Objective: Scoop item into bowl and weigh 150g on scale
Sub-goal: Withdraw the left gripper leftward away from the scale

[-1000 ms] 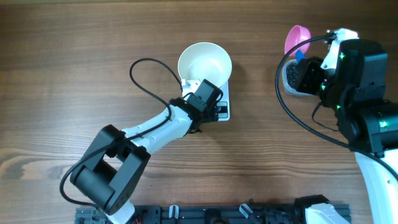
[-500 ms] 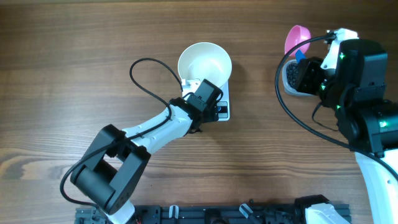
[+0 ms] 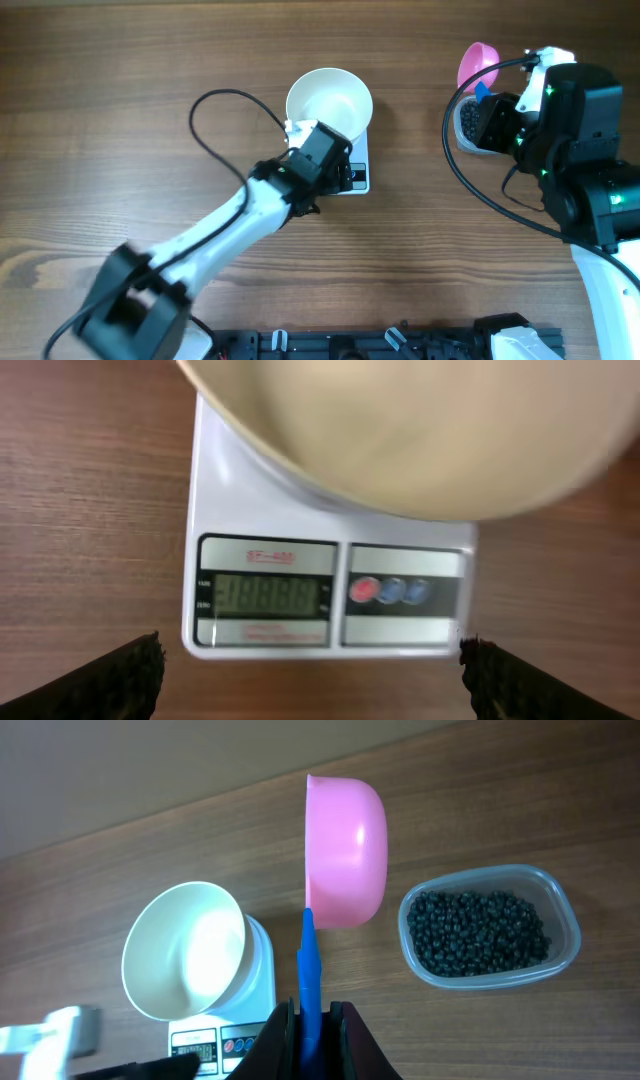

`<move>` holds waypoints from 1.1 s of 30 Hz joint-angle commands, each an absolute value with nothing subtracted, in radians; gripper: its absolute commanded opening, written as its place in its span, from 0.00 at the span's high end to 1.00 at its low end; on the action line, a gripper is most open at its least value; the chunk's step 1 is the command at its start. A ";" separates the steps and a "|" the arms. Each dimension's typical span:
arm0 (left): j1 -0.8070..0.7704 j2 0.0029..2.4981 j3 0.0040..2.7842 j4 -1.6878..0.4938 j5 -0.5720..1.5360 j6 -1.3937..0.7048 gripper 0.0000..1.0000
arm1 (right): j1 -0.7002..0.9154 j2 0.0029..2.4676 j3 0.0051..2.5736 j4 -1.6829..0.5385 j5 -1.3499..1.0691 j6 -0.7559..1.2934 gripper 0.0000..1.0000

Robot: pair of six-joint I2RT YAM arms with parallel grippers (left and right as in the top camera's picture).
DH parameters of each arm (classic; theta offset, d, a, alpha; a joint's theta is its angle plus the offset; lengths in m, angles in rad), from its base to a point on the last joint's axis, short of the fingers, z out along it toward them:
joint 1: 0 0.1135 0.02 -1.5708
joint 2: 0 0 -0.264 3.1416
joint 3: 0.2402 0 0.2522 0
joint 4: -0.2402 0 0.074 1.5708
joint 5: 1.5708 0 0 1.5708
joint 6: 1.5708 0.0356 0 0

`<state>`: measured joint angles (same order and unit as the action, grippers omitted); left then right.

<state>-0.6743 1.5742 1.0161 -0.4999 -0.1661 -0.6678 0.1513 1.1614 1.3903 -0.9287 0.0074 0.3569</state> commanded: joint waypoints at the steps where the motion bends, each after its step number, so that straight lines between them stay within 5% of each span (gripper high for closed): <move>1: -0.676 1.427 1.004 -0.551 -0.116 -0.667 0.00 | 0.148 1.169 1.402 -0.929 0.002 0.340 0.96; 9: -0.622 1.151 1.004 -0.723 -0.117 -0.671 0.00 | 0.148 1.169 1.402 -0.927 0.003 0.340 0.96; 16: -0.369 1.014 1.004 -0.769 -0.117 -0.670 0.00 | 0.148 1.182 1.402 -0.897 0.033 0.331 0.96; 25: -0.058 1.067 1.000 -0.879 -0.182 -0.666 0.00 | 0.148 1.238 1.402 -0.828 0.079 0.271 0.96; 33: 0.022 1.188 1.000 -0.893 -0.184 -0.667 0.00 | 0.148 1.303 1.402 -0.852 0.089 0.269 0.96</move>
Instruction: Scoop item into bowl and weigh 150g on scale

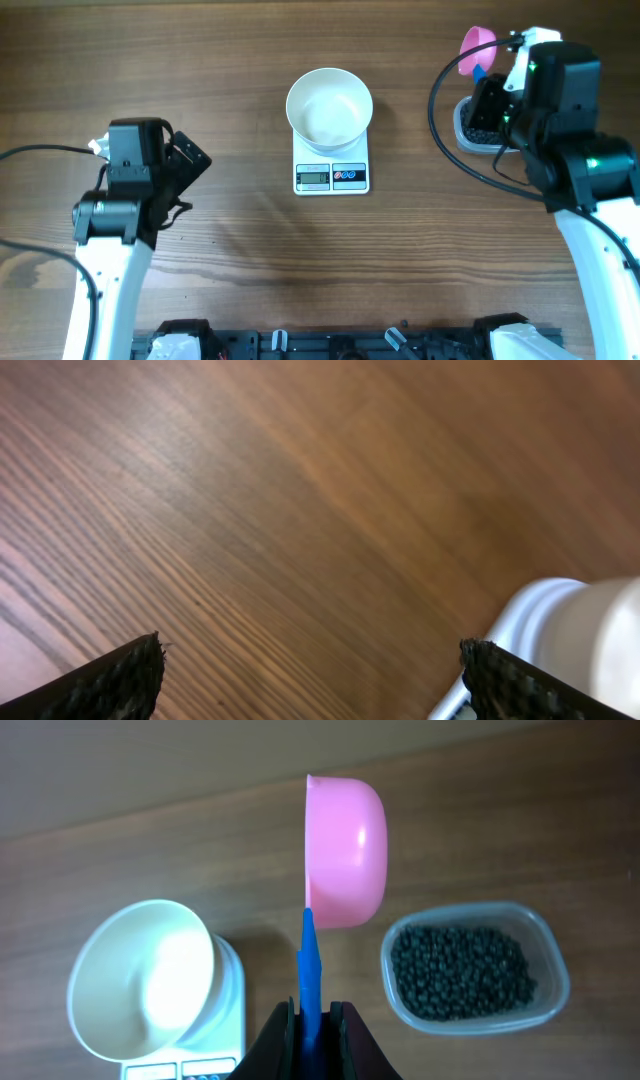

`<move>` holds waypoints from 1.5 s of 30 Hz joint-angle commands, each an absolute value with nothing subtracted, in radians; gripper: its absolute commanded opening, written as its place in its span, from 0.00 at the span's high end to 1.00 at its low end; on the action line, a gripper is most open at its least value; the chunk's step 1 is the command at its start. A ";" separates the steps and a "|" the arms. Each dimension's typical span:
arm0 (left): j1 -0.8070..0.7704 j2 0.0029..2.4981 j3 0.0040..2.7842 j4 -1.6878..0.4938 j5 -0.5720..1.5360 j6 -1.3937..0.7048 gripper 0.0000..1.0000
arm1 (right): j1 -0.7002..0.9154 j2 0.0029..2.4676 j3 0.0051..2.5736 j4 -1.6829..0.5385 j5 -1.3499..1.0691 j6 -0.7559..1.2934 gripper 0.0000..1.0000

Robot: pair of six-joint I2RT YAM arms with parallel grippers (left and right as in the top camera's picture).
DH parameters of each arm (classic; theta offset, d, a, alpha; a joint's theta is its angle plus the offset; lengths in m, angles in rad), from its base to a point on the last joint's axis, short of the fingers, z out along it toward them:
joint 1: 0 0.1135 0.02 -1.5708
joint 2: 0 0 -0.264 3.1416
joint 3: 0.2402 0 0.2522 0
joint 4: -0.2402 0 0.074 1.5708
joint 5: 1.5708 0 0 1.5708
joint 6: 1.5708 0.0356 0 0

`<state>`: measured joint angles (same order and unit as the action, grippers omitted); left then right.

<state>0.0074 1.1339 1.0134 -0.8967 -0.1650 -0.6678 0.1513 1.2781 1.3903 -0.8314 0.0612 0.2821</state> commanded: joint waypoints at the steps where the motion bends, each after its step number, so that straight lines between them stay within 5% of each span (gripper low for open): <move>1: 0.022 1.205 1.000 -0.891 -0.184 -0.667 0.00 | 0.148 1.304 1.402 -0.857 0.088 0.278 0.96; 45: 0.022 1.308 1.000 -0.892 -0.184 -0.666 0.00 | 0.064 1.286 1.402 -0.631 0.299 0.370 0.96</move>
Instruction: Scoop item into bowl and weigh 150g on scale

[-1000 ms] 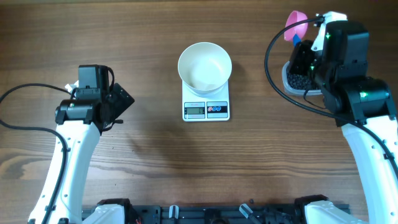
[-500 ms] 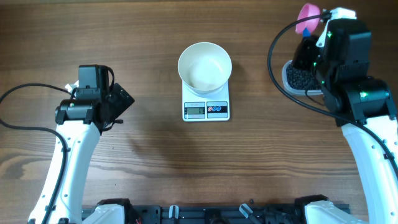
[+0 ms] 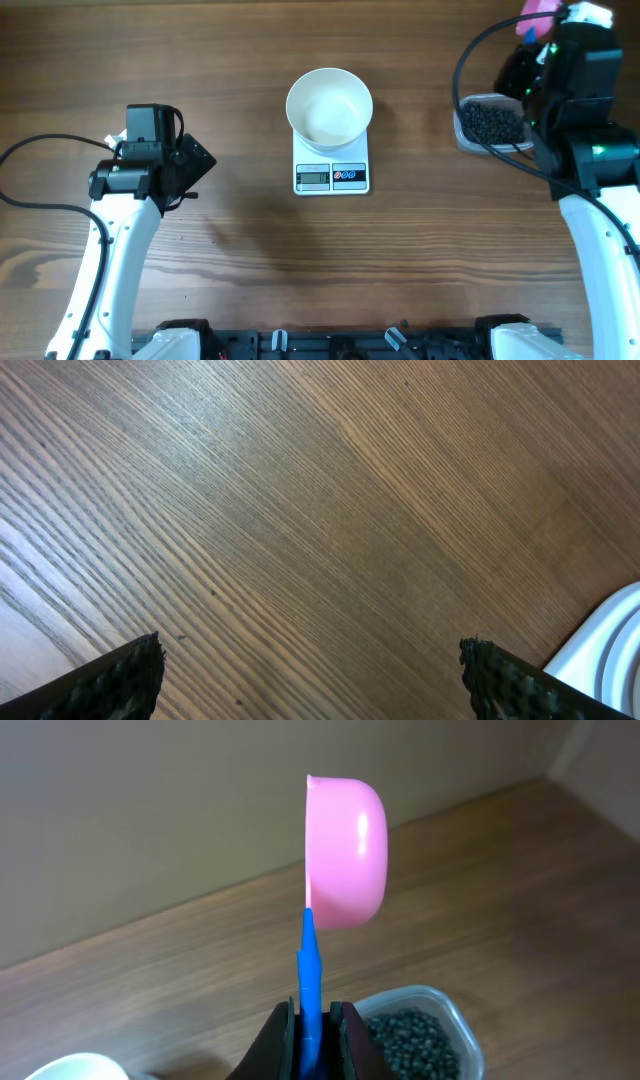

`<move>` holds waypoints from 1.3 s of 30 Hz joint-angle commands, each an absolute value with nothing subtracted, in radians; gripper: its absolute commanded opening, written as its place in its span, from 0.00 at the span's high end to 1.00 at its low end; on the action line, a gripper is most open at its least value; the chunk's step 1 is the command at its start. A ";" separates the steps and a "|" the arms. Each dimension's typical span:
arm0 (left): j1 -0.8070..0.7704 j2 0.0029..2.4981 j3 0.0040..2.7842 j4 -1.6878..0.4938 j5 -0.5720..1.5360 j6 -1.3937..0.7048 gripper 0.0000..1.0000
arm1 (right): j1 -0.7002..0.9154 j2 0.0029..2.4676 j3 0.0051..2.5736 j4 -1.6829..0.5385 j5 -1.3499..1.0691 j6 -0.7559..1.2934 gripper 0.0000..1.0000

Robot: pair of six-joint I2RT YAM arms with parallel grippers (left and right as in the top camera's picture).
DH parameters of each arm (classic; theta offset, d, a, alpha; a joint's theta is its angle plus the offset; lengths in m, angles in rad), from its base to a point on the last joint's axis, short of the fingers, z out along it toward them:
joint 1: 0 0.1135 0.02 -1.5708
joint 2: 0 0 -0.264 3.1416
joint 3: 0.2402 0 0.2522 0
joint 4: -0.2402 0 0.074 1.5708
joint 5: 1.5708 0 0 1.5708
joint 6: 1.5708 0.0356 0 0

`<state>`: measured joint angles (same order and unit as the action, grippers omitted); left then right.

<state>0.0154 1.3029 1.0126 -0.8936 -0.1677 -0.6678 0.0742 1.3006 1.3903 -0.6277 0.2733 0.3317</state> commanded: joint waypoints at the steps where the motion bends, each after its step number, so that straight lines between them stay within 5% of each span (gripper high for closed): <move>1: 0.022 1.308 1.000 -0.892 -0.184 -0.666 0.00 | 0.064 1.286 1.402 -0.633 0.300 0.370 0.96; 29: 0.022 1.308 1.000 -0.892 -0.184 -0.666 0.00 | 0.064 1.285 1.402 -0.584 0.469 0.547 0.96; 39: 0.022 1.308 1.000 -0.892 -0.184 -0.666 0.00 | 0.064 1.285 1.402 -0.566 0.501 -0.068 0.96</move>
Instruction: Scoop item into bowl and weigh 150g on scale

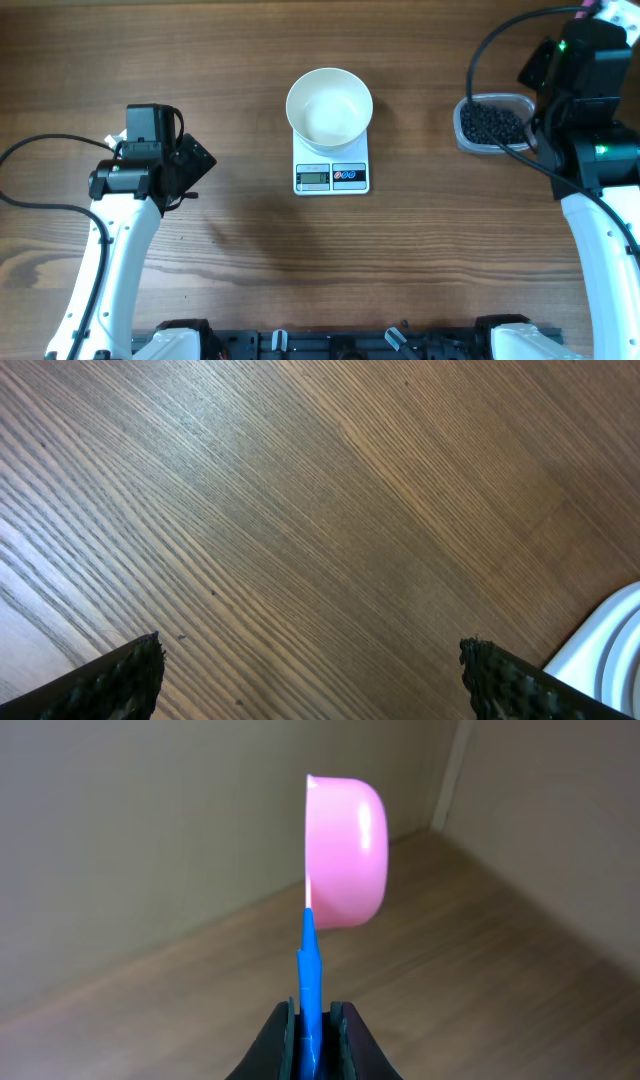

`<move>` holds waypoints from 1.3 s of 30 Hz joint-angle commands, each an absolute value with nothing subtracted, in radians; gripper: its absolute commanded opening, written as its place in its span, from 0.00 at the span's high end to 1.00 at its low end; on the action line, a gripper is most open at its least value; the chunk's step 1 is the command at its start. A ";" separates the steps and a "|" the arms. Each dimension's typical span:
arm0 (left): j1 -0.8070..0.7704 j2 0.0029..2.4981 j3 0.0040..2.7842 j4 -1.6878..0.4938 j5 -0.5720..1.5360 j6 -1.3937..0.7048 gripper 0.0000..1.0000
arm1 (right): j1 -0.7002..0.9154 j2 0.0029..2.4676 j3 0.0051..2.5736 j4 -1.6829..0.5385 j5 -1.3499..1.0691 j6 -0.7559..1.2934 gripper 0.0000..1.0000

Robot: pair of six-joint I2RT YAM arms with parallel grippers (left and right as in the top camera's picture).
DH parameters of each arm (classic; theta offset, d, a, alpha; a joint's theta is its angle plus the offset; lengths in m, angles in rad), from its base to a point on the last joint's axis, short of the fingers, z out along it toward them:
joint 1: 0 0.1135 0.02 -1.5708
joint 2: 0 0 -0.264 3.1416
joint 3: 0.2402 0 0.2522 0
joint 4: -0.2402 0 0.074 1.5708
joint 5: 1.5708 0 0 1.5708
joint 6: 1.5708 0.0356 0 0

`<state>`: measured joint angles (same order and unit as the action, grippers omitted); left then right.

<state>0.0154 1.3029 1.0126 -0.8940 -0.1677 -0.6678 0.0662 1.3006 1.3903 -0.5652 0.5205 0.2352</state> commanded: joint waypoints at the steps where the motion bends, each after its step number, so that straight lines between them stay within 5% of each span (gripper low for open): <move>1: 0.022 1.308 1.000 -0.892 -0.184 -0.666 0.00 | 0.064 1.285 1.402 -0.566 0.465 -0.111 0.96; 12: 0.022 1.308 1.000 -0.892 -0.184 -0.666 0.00 | -0.093 1.281 1.402 -0.566 0.035 -0.141 0.96; 22: 0.022 1.308 1.000 -0.892 -0.184 -0.666 0.00 | -0.382 1.278 1.402 -0.651 -0.002 -0.076 0.96; 27: 0.022 1.308 1.000 -0.892 -0.184 -0.666 0.00 | -0.390 1.251 1.402 -0.762 -0.065 -0.074 0.96; 30: 0.022 1.308 1.000 -0.892 -0.184 -0.666 0.00 | -0.390 1.207 1.402 -0.832 -0.309 -0.066 0.96; 39: 0.022 1.308 1.000 -0.892 -0.184 -0.661 0.00 | -0.390 1.110 1.402 -0.870 -0.356 0.056 0.96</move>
<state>0.0154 1.3037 1.0126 -0.8936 -0.1677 -0.6678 -0.3935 1.1507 1.3903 -0.8612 -0.2848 0.0113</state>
